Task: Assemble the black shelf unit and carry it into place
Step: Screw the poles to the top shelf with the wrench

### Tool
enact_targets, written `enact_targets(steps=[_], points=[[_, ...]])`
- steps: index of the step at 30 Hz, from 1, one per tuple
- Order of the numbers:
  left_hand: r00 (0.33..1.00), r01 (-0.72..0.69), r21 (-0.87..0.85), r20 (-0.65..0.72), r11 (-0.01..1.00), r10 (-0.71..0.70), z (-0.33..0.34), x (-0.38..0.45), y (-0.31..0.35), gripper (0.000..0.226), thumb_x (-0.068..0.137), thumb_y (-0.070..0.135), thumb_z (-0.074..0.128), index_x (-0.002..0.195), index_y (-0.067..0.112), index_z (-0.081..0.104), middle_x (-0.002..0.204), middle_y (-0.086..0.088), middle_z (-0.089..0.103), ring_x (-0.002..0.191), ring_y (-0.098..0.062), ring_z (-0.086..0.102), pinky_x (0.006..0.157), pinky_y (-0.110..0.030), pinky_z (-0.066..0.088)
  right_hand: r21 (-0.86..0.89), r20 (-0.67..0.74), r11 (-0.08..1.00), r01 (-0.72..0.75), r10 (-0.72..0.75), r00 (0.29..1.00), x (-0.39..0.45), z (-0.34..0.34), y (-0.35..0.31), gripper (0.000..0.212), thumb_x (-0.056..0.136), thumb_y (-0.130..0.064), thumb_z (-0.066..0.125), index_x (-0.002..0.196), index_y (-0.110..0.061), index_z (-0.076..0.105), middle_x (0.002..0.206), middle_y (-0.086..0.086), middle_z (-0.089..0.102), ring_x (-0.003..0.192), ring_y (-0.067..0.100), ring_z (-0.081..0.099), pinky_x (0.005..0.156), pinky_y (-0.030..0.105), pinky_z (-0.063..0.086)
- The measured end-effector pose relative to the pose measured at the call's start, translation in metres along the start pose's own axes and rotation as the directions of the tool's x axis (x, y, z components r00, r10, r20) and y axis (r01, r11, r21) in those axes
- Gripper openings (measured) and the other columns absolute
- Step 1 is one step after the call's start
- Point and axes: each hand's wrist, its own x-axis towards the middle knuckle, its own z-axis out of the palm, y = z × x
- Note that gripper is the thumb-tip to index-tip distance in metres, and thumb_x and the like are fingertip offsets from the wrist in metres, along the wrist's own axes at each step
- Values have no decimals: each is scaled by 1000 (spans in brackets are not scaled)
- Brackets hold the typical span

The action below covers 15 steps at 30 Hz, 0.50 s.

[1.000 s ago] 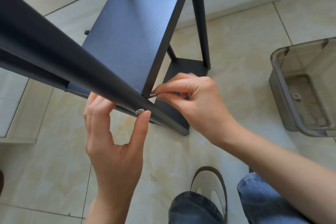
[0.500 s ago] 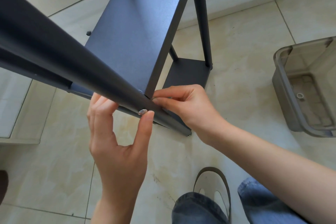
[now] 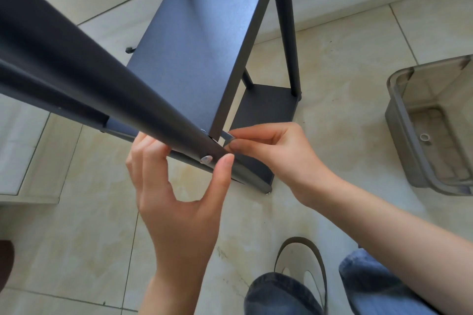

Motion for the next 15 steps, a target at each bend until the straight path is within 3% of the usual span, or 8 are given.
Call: enact_targets(steps=[3,6,9,11,13,15], points=[[1000,1,78,-25,997,1,5,1,6,45,84,29,78,119,31,49,118,3,50,120,-37,53,109,-37,41,-5,-18,1000,-31,31,999,-5,-8,-6,12,84,-15,72,83,-23,80,83,-11,77,84,-6,67,68,5,44],[997,68,63,-24,996,-67,6,1,10,52,80,19,81,119,29,48,112,13,48,119,-37,53,107,-38,43,4,-73,996,-91,91,993,-7,-16,-10,11,83,-15,71,82,-21,80,83,-8,77,64,-6,59,67,14,41],[994,108,83,-14,991,-107,5,3,11,52,77,19,80,116,31,48,110,7,48,116,-29,51,104,-21,37,117,-152,976,-181,198,968,-9,-26,-14,9,87,-12,68,87,-15,76,86,1,77,59,9,42,68,24,38],[992,126,88,8,988,-127,0,5,10,53,76,22,80,115,34,47,112,6,47,115,-19,49,101,-11,33,159,-169,966,-205,231,958,-10,-32,-23,5,93,-13,63,94,-13,68,87,4,78,58,11,44,68,26,41],[991,123,84,40,989,-127,-8,8,4,55,75,24,80,117,38,47,111,13,46,117,2,44,101,-5,30,132,-174,973,-188,209,962,-9,-37,-32,5,97,-14,56,93,-14,60,87,4,78,56,9,49,69,27,42],[983,163,74,73,984,-168,-19,9,-3,62,76,23,82,126,33,47,113,22,47,117,11,42,102,-3,28,88,-192,984,-156,171,966,-9,-40,-41,13,101,-13,50,89,-16,55,85,4,78,57,9,53,65,26,43]])
